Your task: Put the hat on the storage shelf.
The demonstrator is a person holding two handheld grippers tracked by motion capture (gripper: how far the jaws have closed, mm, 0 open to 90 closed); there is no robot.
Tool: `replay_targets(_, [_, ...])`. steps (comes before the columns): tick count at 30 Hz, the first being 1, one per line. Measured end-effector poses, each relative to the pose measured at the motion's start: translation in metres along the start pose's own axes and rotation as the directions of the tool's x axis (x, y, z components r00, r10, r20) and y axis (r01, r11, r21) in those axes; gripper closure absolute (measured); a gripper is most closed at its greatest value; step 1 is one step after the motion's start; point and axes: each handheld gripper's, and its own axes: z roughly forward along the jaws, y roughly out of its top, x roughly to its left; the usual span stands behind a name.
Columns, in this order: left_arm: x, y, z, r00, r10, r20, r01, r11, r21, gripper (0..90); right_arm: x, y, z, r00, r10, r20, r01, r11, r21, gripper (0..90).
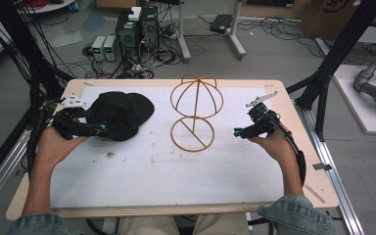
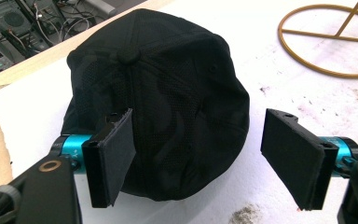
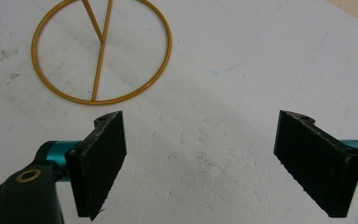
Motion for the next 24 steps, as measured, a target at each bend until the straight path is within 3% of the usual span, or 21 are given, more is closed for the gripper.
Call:
replay_targets(7, [0.000, 0.000, -0.001, 0.9999, -0.013, 0.004, 0.013, 0.9999, -0.006, 26.4, 0.001, 0.000, -0.001, 1.0000, -0.003, -0.003, 0.003, 1.000, -0.002, 16.6])
replay_targets(17, [0.004, -0.007, 0.003, 0.9995, -0.023, -0.021, 0.023, 0.9997, -0.011, 27.8, 0.002, 0.000, 0.000, 0.9999, -0.001, -0.015, 0.001, 1.000, 0.003, 16.5])
replay_targets(24, [0.010, -0.016, 0.009, 0.9984, -0.031, -0.048, 0.029, 0.9988, -0.039, 30.0, 0.003, 0.001, 0.002, 0.9996, -0.012, -0.024, 0.012, 1.000, 0.008, 16.5])
